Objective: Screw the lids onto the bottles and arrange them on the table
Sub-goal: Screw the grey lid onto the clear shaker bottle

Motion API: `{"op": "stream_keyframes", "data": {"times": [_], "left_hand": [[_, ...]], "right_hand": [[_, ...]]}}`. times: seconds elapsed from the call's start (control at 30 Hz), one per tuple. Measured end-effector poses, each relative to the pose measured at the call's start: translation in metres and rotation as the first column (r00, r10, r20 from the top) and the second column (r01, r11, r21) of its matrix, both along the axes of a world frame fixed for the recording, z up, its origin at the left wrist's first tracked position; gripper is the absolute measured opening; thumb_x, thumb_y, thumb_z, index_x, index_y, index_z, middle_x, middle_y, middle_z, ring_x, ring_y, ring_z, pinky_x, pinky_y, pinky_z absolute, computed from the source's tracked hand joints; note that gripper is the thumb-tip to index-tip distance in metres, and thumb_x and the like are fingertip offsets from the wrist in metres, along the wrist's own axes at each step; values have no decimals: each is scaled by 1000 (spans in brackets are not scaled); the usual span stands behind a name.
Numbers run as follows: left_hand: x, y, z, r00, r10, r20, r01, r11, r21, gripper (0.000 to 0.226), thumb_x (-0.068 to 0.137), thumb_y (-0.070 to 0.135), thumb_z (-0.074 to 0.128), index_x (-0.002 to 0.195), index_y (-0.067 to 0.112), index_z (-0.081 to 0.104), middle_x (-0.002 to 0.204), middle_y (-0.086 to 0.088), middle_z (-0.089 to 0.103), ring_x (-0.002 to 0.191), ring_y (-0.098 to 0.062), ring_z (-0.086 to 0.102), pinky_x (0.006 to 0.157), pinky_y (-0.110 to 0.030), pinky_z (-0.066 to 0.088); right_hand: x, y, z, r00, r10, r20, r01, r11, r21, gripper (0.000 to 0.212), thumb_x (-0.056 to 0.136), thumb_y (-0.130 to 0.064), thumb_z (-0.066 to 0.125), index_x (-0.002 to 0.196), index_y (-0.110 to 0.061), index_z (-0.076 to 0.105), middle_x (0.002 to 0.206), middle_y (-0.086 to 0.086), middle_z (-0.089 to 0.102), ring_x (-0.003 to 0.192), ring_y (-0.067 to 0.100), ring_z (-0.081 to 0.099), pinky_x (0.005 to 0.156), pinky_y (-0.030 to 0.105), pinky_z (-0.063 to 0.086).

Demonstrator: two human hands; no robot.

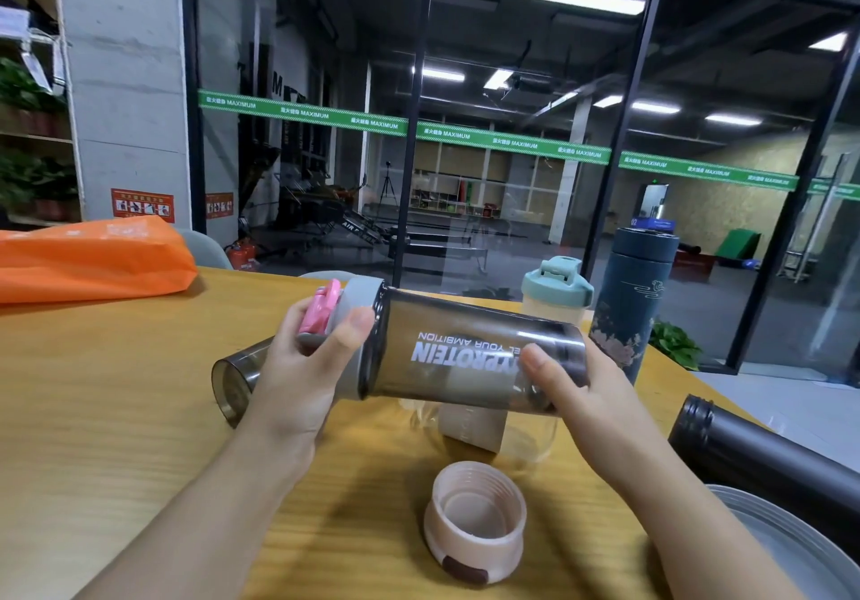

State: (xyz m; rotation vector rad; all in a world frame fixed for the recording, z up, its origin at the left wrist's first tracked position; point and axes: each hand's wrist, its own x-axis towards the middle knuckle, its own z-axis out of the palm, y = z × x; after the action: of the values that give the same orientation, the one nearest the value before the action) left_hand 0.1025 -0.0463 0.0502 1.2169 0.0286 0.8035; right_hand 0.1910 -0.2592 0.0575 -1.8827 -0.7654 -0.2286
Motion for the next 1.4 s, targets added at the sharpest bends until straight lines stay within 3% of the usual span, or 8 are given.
{"op": "stream_keyframes", "data": {"times": [0.3, 0.43, 0.67, 0.83, 0.93, 1.07, 1.27, 1.4], "left_hand": [[-1, -3, 1, 997, 23, 73, -26, 999, 42, 31, 44, 50, 75, 74, 50, 69, 80, 15, 69, 81, -8, 63, 87, -36, 48], [-2, -3, 2, 995, 2, 104, -9, 997, 71, 50, 36, 61, 86, 80, 47, 67, 89, 5, 67, 87, -16, 61, 93, -44, 46], [1, 0, 0, 998, 12, 55, -12, 1000, -5, 59, 51, 54, 77, 104, 33, 65, 100, -2, 72, 95, -22, 67, 97, -57, 47], [2, 3, 1, 999, 24, 34, -21, 995, -101, 49, 57, 54, 75, 103, 42, 64, 102, 4, 74, 97, -19, 68, 95, -51, 49], [1, 2, 3, 998, 57, 2, -56, 985, -161, 28, 60, 54, 74, 85, 51, 61, 99, 11, 72, 98, -16, 66, 96, -50, 49], [1, 5, 0, 996, 83, -11, -84, 980, -181, 16, 73, 52, 70, 84, 47, 59, 102, 10, 68, 104, -19, 63, 100, -52, 46], [2, 7, -1, 997, 79, -23, -82, 978, -190, 19, 74, 51, 70, 88, 44, 59, 93, 13, 69, 92, -12, 63, 99, -50, 47], [2, 3, 1, 995, 93, -28, -94, 994, -60, 27, 55, 53, 79, 77, 46, 65, 81, 16, 72, 84, -8, 67, 88, -42, 52]], "right_hand": [[-3, 1, 4, 997, -21, -74, 24, 999, 36, 41, 67, -71, 50, 92, -39, 60, 82, -27, 68, 73, -7, 62, 63, 19, 42], [-7, 3, 6, 997, -5, -80, 9, 999, 52, 54, 70, -80, 50, 98, -34, 55, 70, -11, 60, 54, 2, 54, 46, 14, 40], [-10, 3, 8, 996, 64, -65, -58, 994, 97, 67, 71, -75, 57, 130, -50, 35, 104, -8, 62, 64, 9, 66, 54, 20, 48], [-16, 1, 12, 988, 127, 90, -133, 989, 60, 83, 62, -68, 69, 131, -68, 23, 117, -57, 30, 106, 1, 59, 85, 41, 54], [-16, 1, 12, 979, 186, 86, -191, 980, 58, 92, 64, -49, 76, 135, -64, 20, 124, -45, 26, 96, -32, 46, 88, 26, 47], [-14, 1, 11, 980, 171, 100, -173, 985, 14, 94, 59, -49, 74, 135, -64, 21, 130, -33, 31, 95, -30, 48, 87, 24, 50], [-8, -3, 4, 971, 84, 224, -65, 994, -90, 86, 59, -67, 70, 132, -62, 26, 128, -14, 50, 92, 23, 65, 77, 41, 58], [-2, -2, 2, 983, 19, 182, -22, 1000, 16, 41, 77, -64, 44, 115, -48, 52, 100, -16, 63, 84, 7, 61, 66, 30, 48]]}}
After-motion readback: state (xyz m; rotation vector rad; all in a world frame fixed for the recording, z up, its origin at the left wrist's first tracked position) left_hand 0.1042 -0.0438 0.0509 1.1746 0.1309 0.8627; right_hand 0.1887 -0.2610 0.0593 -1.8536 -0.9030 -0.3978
